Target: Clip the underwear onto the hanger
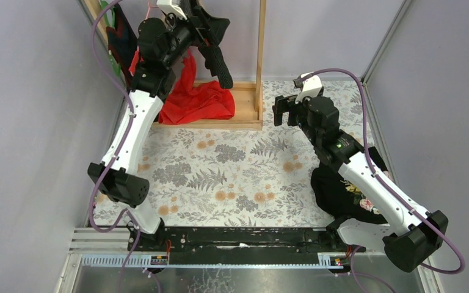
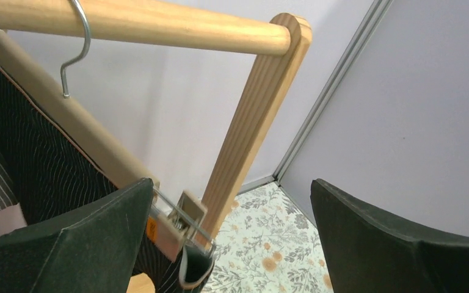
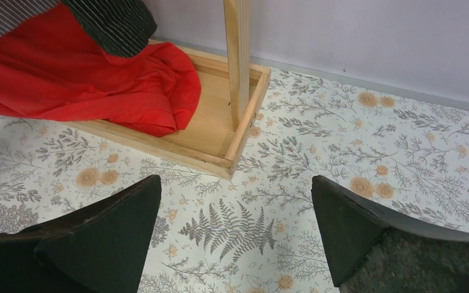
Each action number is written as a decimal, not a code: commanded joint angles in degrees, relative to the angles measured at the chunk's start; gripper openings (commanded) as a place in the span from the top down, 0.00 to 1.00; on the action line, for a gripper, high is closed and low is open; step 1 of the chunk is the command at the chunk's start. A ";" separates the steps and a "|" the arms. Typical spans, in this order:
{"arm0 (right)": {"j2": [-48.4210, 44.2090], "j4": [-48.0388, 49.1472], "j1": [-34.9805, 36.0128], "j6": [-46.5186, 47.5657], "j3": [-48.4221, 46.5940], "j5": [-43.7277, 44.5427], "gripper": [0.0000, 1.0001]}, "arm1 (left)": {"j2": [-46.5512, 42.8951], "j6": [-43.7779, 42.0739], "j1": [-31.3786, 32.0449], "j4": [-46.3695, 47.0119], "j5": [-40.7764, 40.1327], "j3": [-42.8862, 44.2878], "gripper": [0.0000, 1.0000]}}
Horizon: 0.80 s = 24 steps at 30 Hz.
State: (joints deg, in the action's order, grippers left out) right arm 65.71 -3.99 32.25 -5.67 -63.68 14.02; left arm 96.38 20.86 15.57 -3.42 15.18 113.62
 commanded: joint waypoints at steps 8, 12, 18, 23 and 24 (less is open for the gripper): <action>-3.20 1.93 -0.17 1.23 0.04 1.67 0.01 | -9.42 1.82 -0.63 2.65 -2.85 -7.81 0.00; -3.77 2.81 -0.17 -0.05 0.72 3.08 0.01 | -15.77 3.61 -0.21 0.98 -3.72 -13.36 0.00; -5.58 5.42 -0.17 -2.91 5.62 5.66 0.01 | -28.11 5.15 2.26 1.08 -6.35 -26.61 0.00; -8.70 8.33 -0.17 -6.55 13.11 10.07 0.01 | -40.90 7.45 3.31 3.49 -9.82 -43.63 0.00; -9.57 9.71 -0.17 -6.99 14.98 10.64 0.01 | -43.48 7.58 3.32 3.51 -10.91 -46.16 0.00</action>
State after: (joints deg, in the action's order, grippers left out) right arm 59.61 -0.34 32.25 -9.08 -53.43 19.44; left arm 59.46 26.30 18.44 -2.04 9.04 76.25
